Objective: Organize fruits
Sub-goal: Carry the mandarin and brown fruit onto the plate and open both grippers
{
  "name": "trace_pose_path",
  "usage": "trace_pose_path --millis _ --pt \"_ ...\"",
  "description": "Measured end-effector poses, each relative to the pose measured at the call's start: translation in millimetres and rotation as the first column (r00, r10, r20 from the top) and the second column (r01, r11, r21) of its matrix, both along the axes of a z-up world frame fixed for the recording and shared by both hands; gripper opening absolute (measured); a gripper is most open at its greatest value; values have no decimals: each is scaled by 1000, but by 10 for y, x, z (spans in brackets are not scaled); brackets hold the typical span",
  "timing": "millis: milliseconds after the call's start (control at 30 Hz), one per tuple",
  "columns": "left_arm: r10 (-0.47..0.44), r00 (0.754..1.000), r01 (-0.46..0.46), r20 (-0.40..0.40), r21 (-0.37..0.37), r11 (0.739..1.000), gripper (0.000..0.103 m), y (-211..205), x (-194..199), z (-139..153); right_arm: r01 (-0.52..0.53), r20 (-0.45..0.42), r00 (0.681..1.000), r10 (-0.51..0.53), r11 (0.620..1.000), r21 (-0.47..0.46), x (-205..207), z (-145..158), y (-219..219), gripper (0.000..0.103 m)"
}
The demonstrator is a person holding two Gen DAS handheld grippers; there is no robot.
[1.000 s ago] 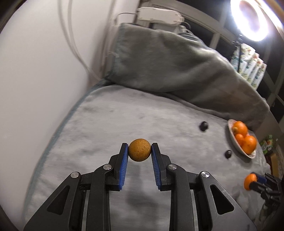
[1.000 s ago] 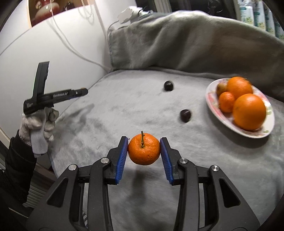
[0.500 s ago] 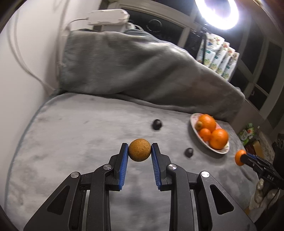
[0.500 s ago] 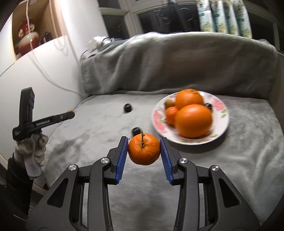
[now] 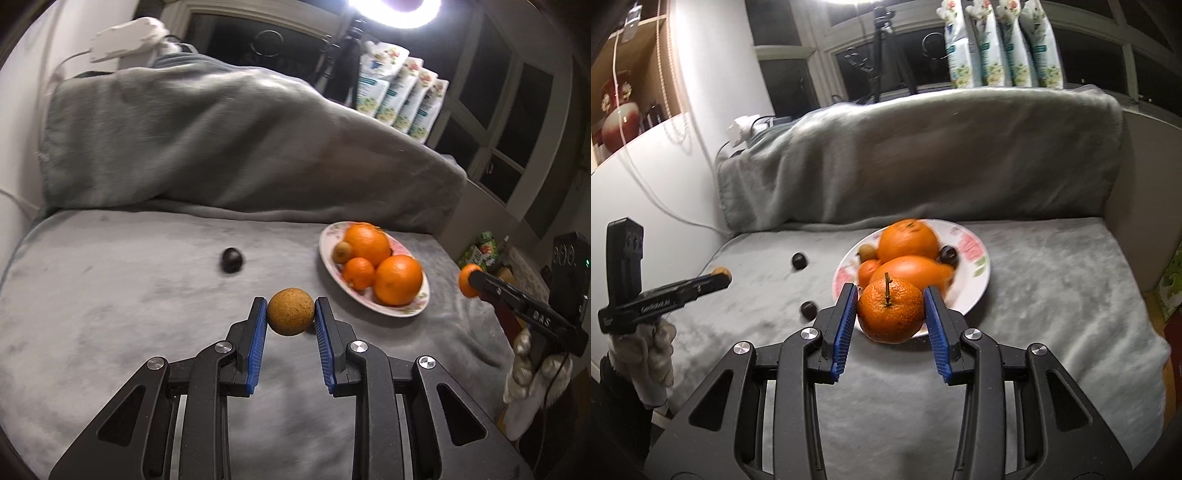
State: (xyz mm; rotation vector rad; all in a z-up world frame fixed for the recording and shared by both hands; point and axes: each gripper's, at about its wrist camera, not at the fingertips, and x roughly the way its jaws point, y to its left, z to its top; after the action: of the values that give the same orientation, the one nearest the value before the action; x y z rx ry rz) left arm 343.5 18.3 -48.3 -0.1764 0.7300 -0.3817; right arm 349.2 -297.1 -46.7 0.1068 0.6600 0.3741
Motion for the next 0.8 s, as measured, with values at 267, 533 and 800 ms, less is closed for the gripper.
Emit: trace_pose_path --millis 267,533,800 --pt "-70 998 70 6 -1 998 24 -348 91 26 39 8 999 -39 999 -6 220 -2 -142 39" --pt "-130 992 130 -1 12 991 24 -667 181 3 58 -6 998 -58 998 -18 444 -51 -226 39" --pt "-160 987 161 -31 49 986 24 -898 322 -136 77 -56 995 -77 997 -4 707 -217 -332 39"
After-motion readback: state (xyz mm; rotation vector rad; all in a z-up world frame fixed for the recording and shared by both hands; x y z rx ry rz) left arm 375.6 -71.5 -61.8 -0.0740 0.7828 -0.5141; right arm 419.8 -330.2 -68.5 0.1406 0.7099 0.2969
